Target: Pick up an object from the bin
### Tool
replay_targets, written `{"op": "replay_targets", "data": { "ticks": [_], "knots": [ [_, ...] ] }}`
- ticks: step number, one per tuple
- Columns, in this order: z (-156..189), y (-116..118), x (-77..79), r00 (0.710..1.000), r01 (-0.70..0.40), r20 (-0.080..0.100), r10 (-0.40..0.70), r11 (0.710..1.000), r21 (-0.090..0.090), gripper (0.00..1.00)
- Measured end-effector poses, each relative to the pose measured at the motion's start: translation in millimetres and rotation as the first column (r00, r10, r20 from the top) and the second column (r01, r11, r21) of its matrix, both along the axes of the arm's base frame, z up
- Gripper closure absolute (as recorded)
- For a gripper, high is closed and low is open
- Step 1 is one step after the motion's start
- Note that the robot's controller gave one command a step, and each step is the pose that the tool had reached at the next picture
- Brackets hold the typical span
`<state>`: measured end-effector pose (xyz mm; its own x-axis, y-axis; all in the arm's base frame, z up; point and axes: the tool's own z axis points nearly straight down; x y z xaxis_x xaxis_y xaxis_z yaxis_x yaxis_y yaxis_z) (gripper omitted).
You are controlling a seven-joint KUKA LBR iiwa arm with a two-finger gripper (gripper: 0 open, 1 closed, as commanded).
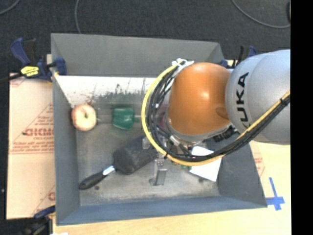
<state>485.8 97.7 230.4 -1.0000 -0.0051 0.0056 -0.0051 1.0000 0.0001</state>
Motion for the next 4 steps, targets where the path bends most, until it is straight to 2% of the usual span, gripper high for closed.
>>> {"op": "replay_targets", "data": {
  "ticks": [1,2,3,4],
  "knots": [
    [4.1,-0.7,1.7,1.0,0.005,0.008,-0.005,1.0,0.001,0.0],
    [-101.4,5.4,36.5,0.964,-0.267,0.01,0.267,0.964,-0.001,0.0],
    [-68.9,-4.2,77.7,0.95,-0.312,0.016,0.312,0.95,-0.001,0.0],
    [-110.8,0.2,58.7,0.986,-0.165,0.005,0.165,0.986,0.002,0.0]
  ]
}}
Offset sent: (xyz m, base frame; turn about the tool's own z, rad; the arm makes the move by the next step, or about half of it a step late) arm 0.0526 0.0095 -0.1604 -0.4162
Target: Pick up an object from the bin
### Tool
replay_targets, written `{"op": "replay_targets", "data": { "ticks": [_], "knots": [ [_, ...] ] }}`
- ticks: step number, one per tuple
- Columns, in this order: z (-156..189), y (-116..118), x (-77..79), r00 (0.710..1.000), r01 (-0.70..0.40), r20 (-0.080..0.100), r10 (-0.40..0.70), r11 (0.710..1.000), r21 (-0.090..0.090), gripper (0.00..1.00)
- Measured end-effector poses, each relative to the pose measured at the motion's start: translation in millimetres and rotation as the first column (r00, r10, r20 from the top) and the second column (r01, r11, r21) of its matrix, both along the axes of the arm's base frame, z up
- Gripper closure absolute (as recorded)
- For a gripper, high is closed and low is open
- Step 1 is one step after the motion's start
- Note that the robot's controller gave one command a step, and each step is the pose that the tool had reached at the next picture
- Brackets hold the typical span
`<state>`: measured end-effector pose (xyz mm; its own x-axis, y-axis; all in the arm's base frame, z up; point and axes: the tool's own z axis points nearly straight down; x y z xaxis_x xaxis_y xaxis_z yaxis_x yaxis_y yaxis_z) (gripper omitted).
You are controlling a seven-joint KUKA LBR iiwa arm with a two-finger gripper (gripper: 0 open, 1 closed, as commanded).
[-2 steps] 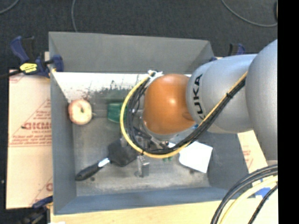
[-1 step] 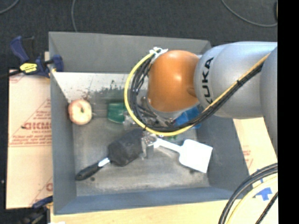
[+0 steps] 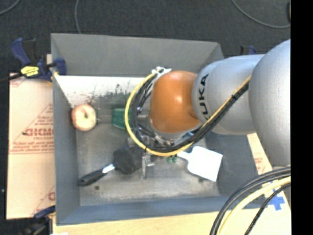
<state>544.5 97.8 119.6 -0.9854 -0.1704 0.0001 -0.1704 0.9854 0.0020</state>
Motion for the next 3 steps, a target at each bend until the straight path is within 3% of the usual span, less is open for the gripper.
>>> {"op": "replay_targets", "data": {
  "ticks": [1,2,3],
  "knots": [
    [-49.0,-3.4,34.5,0.974,-0.226,0.014,0.226,0.974,-0.001,0.0],
    [-50.5,-1.3,7.3,0.998,0.068,0.006,-0.068,0.998,-0.004,1.0],
    [-50.4,-1.3,7.3,0.998,0.069,0.006,-0.069,0.998,-0.003,1.0]
  ]
}}
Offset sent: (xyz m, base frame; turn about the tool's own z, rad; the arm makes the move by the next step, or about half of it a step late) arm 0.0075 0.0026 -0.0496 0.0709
